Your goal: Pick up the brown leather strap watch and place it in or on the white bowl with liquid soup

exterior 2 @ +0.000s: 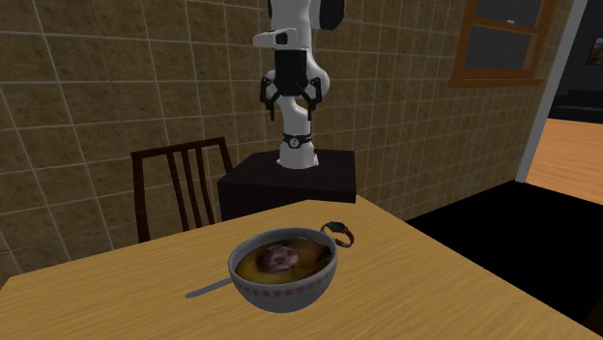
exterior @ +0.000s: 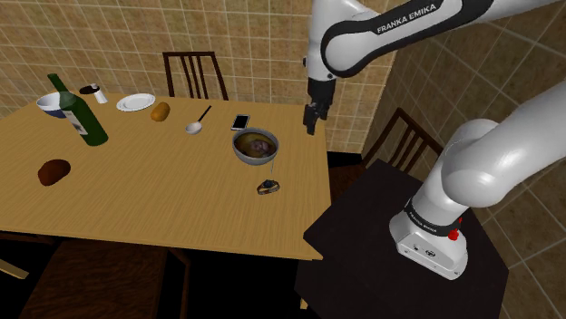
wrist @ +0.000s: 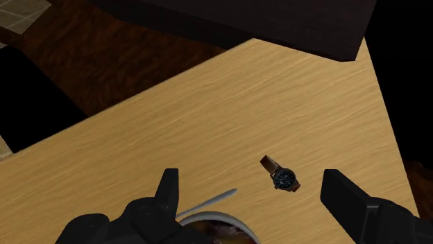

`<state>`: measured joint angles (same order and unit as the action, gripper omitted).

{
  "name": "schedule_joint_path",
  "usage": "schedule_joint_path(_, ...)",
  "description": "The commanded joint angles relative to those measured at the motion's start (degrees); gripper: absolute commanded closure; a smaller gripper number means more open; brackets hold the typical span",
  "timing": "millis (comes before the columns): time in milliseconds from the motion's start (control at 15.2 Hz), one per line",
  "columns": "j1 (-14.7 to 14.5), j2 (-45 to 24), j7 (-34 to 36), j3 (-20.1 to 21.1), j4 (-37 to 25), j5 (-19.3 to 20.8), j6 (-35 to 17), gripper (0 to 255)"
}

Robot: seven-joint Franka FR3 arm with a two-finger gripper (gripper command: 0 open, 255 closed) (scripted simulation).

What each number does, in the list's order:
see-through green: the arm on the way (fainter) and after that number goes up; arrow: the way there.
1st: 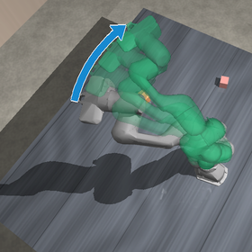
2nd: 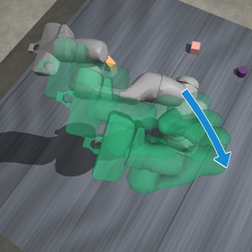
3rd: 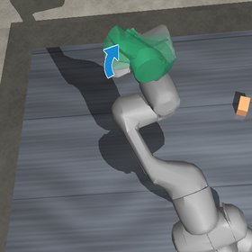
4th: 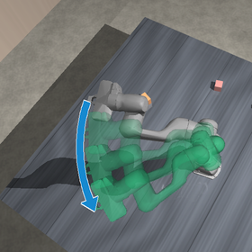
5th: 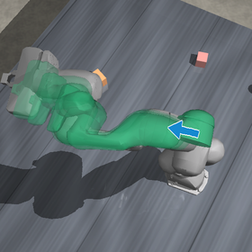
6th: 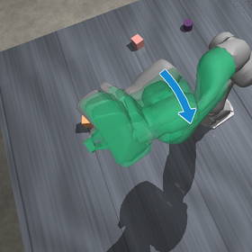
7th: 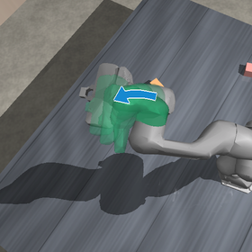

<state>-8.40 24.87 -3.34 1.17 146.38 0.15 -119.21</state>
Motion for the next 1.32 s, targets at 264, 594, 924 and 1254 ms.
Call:
schedule_joint_path(264, -2.30, -11.54, -2.78, 1.46, 0.35, -0.05, -12.68, 0)
schedule_joint_path(594, -3.94, -22.20, -4.30, 3.06, -1.72, 0.72, -21.77, 0)
schedule_joint_path(924, -5.51, -33.22, -4.80, 4.46, -5.48, 3.00, -29.46, 0)
schedule_joint_path(1254, -7.54, -43.14, -4.46, 4.86, -10.20, 6.24, -34.99, 0)
